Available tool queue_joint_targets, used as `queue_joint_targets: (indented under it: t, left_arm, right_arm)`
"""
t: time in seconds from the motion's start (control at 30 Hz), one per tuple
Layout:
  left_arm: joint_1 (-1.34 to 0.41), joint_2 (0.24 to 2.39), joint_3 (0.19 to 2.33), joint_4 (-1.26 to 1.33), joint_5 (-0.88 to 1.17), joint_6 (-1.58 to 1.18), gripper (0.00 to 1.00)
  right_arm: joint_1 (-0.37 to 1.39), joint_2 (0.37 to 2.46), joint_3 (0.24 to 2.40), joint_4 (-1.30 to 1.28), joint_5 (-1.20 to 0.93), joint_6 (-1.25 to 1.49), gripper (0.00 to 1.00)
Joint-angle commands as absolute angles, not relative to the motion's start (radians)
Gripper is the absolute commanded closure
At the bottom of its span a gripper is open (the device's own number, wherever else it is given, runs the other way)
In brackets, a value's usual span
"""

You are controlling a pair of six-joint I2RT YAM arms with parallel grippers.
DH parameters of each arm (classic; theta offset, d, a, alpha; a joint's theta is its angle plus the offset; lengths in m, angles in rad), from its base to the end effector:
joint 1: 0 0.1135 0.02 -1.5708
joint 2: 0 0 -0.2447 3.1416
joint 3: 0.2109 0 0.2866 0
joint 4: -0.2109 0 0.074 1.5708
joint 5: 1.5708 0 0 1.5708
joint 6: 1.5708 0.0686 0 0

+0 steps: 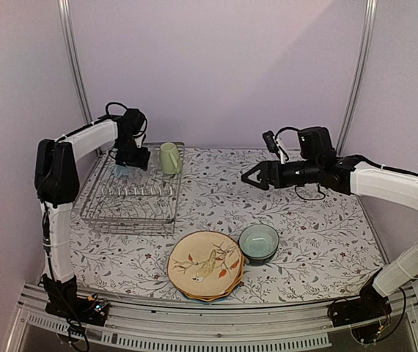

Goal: Load the mixed dishes into the dish rack

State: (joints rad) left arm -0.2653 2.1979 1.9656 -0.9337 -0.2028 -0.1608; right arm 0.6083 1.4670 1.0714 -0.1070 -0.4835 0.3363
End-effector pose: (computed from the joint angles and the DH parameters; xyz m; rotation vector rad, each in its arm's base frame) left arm 0.4917 -0.1193 0.1757 0.0847 2.6997 0.1514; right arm 0.3055 0.2516 0.2393 -0.6073 2.1055 1.0596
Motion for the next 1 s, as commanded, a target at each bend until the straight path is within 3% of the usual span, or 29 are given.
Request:
queue_joint_targets:
  t: [0.0,0.2,0.37,0.57,0.73,0.97]
  left_arm:
    - [-0.230,2.234,2.008,-0.939,-0.168,-0.153,0.89]
    - [-0.208,2.269,2.029,-0.955,-0.155,-0.150,0.78]
    - [-0.201,2.286,2.058,-0.969,-0.149,-0.149,0.55]
    - [-0.201,2.280,2.068,-0.981,-0.153,-0.146,0.35]
    - [-0.201,2.258,2.064,-0.976,-0.154,-0.148,0.10]
    - [-0.202,2.211,2.050,-0.975,-0.157,-0.154,0.02]
  right_arm:
    - [0.613,1.466,1.051,-0.108,-0.475,0.331,0.10]
    - [0.612,1.468,1.046,-0.106,-0.474,0.334,0.10]
    - [0.611,1.471,1.043,-0.107,-0.477,0.334,0.10]
    - [0.612,1.473,1.041,-0.107,-0.474,0.337,0.10]
    - [0.612,1.479,1.040,-0.107,-0.473,0.337,0.10]
    - [0.612,1.479,1.036,-0.108,-0.476,0.338,0.10]
